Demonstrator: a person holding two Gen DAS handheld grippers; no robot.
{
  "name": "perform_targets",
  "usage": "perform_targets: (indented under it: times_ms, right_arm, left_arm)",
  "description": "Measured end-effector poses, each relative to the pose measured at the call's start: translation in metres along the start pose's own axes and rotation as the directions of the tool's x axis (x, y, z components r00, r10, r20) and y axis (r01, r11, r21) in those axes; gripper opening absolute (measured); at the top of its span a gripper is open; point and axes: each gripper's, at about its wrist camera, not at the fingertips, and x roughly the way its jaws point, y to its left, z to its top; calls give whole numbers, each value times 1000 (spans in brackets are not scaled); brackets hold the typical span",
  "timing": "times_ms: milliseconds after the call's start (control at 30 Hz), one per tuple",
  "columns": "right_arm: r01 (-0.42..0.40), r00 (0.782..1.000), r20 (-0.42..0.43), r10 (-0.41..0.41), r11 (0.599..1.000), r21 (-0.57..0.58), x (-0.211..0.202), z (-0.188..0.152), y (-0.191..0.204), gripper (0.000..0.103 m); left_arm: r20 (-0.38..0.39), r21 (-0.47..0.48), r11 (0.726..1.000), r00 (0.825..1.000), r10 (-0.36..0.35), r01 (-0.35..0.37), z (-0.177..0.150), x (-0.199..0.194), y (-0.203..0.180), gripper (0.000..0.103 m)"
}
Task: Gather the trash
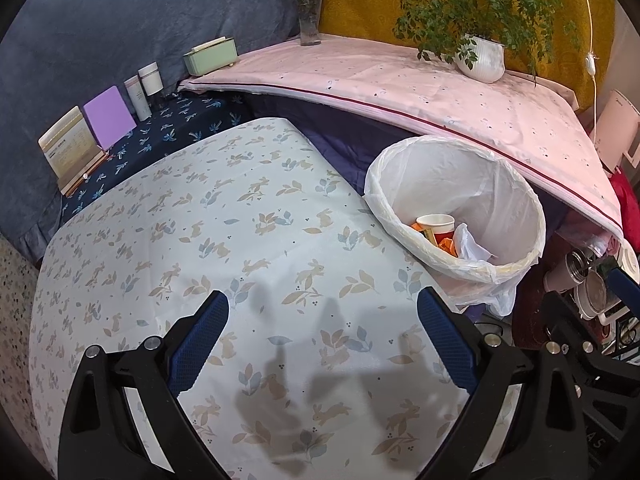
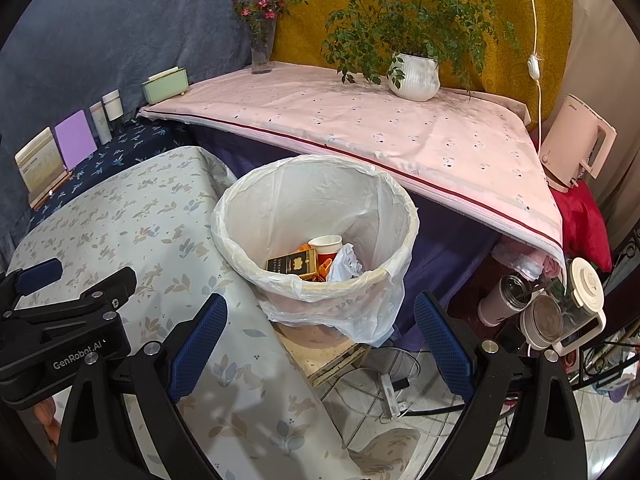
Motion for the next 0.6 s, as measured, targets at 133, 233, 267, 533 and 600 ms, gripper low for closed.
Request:
perform_targets:
  times_ms: [133,233,267,533,600]
  right_arm:
    - [0,1000,0,0,1000,1,0,-1,0,91]
    - [1,1000,0,-1,1000,2,0,-1,0,91]
    - [1,1000,0,-1,1000,2,0,-1,-1,91]
    - [2,1000,-4,-2,1000,7,1,-4,-2,91]
    - [2,1000,-3,-2,1000,8,1,-3,-2,91]
  left_arm:
    - [-1,1,1000,1000,0,0,0,0,0,91]
    - [0,1,1000,1000,0,0,0,0,-1,91]
    - [0,2,1000,1000,0,0,0,0,-1,91]
    - [-3,7,1000,1000,-6,6,-1,1,-2,91]
    - [0,8,1000,1000,-6,6,-2,2,-2,91]
